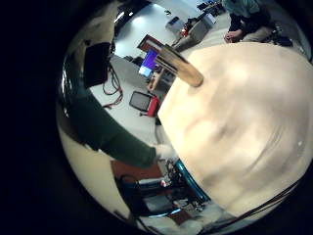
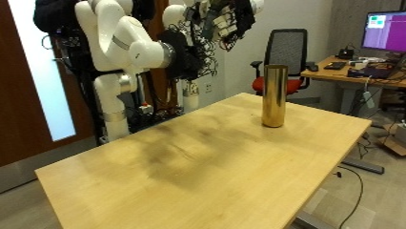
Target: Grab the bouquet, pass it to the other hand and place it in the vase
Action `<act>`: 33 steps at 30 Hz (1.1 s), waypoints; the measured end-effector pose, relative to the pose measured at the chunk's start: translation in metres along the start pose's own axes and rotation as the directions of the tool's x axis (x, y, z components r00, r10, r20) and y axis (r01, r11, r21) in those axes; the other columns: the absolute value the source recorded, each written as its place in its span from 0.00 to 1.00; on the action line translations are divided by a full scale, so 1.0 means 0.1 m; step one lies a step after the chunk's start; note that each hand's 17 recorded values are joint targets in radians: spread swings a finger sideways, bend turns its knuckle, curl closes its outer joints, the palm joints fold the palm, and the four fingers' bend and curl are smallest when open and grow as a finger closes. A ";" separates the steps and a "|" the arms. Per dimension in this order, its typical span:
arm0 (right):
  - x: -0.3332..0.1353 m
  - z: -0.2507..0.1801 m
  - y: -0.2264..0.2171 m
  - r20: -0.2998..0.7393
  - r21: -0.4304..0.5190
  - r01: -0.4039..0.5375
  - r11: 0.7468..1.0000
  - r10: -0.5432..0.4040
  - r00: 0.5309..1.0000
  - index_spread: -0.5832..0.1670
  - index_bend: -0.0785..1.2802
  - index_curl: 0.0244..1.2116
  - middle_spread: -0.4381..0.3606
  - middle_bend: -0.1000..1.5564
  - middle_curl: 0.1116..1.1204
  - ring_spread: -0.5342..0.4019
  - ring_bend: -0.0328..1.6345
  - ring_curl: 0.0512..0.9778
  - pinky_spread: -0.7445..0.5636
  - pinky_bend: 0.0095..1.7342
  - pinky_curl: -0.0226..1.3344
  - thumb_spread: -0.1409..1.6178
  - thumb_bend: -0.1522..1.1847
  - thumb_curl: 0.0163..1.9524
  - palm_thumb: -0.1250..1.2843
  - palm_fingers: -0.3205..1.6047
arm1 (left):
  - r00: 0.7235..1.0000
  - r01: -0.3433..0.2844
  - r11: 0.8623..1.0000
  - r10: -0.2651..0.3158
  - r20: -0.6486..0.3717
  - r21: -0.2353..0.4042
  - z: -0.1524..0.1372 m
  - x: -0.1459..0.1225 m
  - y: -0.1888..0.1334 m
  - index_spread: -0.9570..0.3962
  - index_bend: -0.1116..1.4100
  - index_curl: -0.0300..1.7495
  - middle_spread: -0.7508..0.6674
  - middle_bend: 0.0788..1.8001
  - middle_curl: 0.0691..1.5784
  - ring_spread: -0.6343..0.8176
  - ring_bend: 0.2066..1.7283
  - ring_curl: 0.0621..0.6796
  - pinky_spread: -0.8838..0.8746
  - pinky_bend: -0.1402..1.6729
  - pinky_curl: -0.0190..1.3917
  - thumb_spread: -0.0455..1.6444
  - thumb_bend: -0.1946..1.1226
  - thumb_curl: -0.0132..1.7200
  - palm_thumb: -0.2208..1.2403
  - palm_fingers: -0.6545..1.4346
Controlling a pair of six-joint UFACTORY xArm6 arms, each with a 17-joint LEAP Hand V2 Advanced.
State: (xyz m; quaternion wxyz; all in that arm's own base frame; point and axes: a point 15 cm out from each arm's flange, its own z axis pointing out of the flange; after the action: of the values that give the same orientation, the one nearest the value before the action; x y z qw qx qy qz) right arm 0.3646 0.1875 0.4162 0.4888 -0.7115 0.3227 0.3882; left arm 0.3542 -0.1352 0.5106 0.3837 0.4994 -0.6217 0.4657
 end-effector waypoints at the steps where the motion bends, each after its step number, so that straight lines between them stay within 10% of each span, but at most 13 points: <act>1: 0.01 0.00 -0.01 -0.004 0.003 0.000 1.000 0.000 1.000 0.48 0.88 0.72 0.39 0.87 0.63 0.36 0.87 0.62 0.36 0.65 0.72 0.25 0.09 0.47 0.88 0.76 | 1.000 0.000 1.000 0.000 -0.006 0.002 0.00 0.00 -0.01 0.58 0.18 0.17 0.22 0.48 0.36 0.10 0.45 0.42 0.15 0.54 0.35 0.55 0.16 0.22 0.57 0.86; 10: 0.10 -0.04 -0.02 -0.037 0.014 -0.002 1.000 0.002 0.999 0.44 0.63 0.66 0.35 0.74 0.57 0.33 0.81 0.56 0.26 0.64 0.61 0.49 0.08 0.37 0.73 0.64 | 0.999 -0.033 0.998 0.034 -0.032 0.047 -0.08 0.10 -0.07 0.34 0.36 0.28 0.17 0.57 0.44 0.11 0.71 0.71 0.14 0.69 0.42 0.45 0.15 0.30 0.84 0.89; 14: 0.20 -0.01 0.04 -0.031 0.027 -0.035 0.999 0.036 0.999 0.46 0.43 0.61 0.36 0.63 0.53 0.32 0.77 0.54 0.20 0.58 0.57 0.54 0.10 0.34 0.73 0.36 | 0.998 -0.063 0.995 0.064 -0.015 0.076 -0.13 0.13 -0.09 0.27 0.41 0.36 0.17 0.59 0.47 0.12 0.74 0.75 0.16 0.70 0.44 0.31 0.14 0.36 0.89 0.84; 15: 0.24 0.02 0.08 -0.023 0.031 -0.051 0.998 0.052 0.998 0.46 0.42 0.60 0.40 0.57 0.50 0.36 0.72 0.53 0.27 0.53 0.58 0.55 0.09 0.33 0.72 0.19 | 0.997 -0.070 0.994 0.071 -0.009 0.084 -0.14 0.14 -0.10 0.26 0.41 0.38 0.18 0.60 0.48 0.12 0.75 0.76 0.16 0.70 0.44 0.27 0.13 0.38 0.90 0.83; 21: 0.41 0.01 0.19 -0.003 0.048 -0.107 0.993 0.107 0.994 0.36 0.26 0.41 0.57 0.34 0.31 0.59 0.48 0.31 0.59 0.41 0.45 0.59 0.07 0.29 0.65 0.02 | 0.993 -0.117 0.986 0.115 0.024 0.119 -0.22 0.22 -0.13 0.20 0.39 0.51 0.18 0.61 0.50 0.13 0.76 0.77 0.17 0.70 0.46 0.18 0.13 0.43 0.91 0.82; 26: 0.51 -0.15 0.17 -0.003 0.093 -0.132 0.987 0.133 0.991 0.27 0.14 0.27 0.69 0.18 0.21 0.74 0.30 0.20 0.80 0.30 0.35 0.62 0.09 0.24 0.60 0.07 | 0.988 -0.149 0.977 0.142 0.054 0.154 -0.36 0.30 -0.18 0.17 0.36 0.60 0.18 0.61 0.51 0.13 0.76 0.77 0.17 0.70 0.46 0.15 0.13 0.46 0.91 0.82; 33: 0.63 -0.26 0.16 0.004 0.125 -0.167 0.978 0.168 0.986 0.25 0.14 0.16 0.72 0.15 0.16 0.78 0.24 0.18 0.84 0.27 0.30 0.63 0.09 0.22 0.59 0.10 | 0.976 -0.205 0.954 0.181 0.124 0.221 -0.69 0.45 -0.25 0.14 0.30 0.70 0.19 0.61 0.52 0.13 0.76 0.77 0.17 0.69 0.47 0.13 0.13 0.48 0.91 0.82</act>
State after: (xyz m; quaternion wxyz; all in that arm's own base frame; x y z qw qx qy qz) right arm 0.3880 0.1528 0.3604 0.4967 -0.6511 0.4069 0.4048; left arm 0.3701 -0.0821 0.5768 0.2430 0.5007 -0.6277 0.5443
